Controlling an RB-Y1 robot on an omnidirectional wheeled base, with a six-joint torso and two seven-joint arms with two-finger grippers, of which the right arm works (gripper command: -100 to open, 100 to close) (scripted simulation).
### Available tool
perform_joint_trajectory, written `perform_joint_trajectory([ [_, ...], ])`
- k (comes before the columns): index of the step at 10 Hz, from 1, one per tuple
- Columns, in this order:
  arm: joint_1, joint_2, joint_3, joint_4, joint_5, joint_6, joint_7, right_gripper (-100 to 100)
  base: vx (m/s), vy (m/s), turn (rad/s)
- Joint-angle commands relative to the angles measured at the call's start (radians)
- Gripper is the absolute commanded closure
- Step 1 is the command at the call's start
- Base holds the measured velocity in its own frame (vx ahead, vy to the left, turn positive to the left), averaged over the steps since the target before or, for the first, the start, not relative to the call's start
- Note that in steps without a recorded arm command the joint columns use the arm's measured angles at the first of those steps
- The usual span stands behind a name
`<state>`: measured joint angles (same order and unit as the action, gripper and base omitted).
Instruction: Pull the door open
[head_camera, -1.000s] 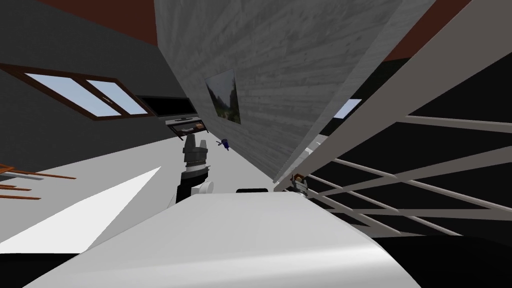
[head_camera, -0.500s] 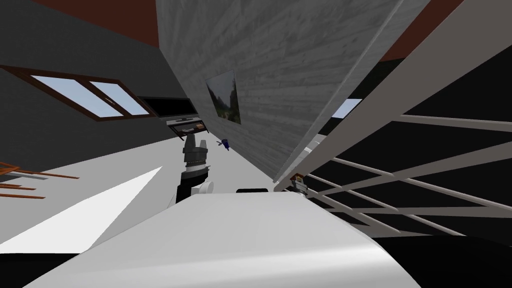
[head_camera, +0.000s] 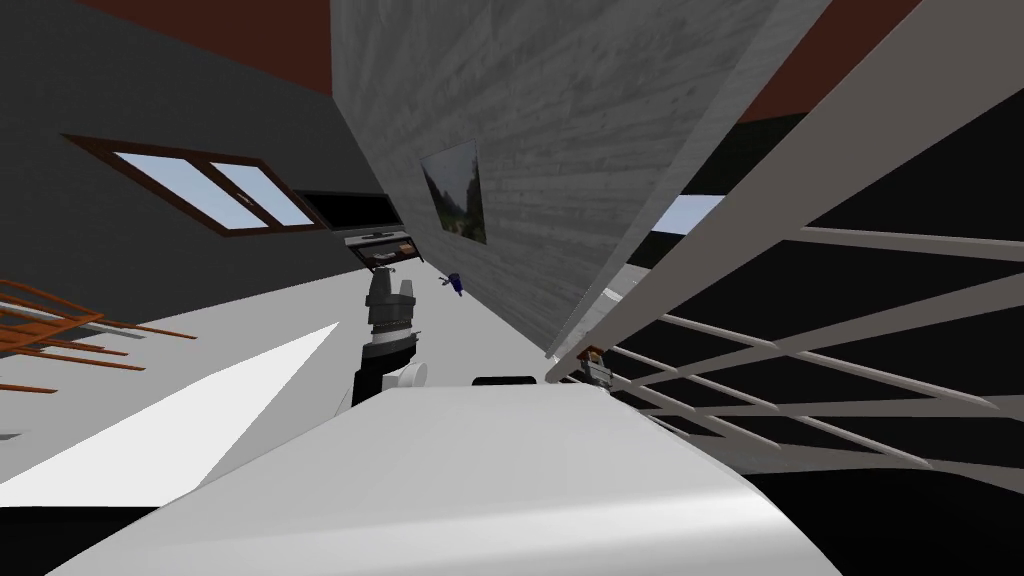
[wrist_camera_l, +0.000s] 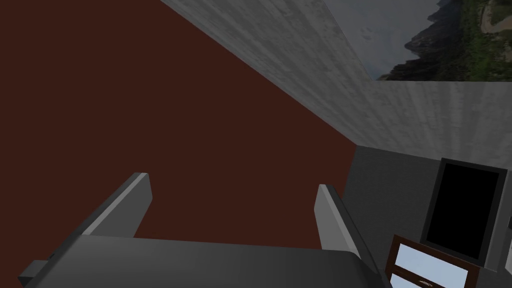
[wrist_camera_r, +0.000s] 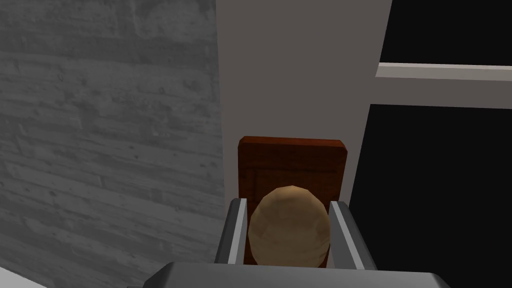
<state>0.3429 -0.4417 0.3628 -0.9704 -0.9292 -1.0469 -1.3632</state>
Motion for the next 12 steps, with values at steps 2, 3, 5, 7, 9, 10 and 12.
perform_joint_trajectory([
  [2, 0.010, -0.013, 0.048, -0.005, 0.029, -0.019, -0.028, 100, -0.242, -0.001, 0.063],
  [3, 0.016, -0.021, 0.067, -0.013, 0.040, -0.025, -0.037, 100, -0.236, -0.032, 0.079],
  [5, 0.017, -0.020, 0.069, -0.015, 0.041, -0.022, -0.034, 100, -0.190, -0.017, 0.050],
  [7, 0.027, -0.036, 0.096, -0.009, 0.056, -0.043, -0.059, 100, -0.175, 0.014, 0.118],
  [9, 0.036, -0.053, 0.119, -0.002, 0.071, -0.066, -0.083, 100, -0.259, 0.006, 0.129],
  [10, 0.041, -0.064, 0.134, 0.002, 0.080, -0.080, -0.097, 100, -0.309, -0.002, 0.187],
  [12, 0.049, -0.080, 0.156, 0.008, 0.093, -0.103, -0.121, 100, -0.288, -0.007, 0.123],
])
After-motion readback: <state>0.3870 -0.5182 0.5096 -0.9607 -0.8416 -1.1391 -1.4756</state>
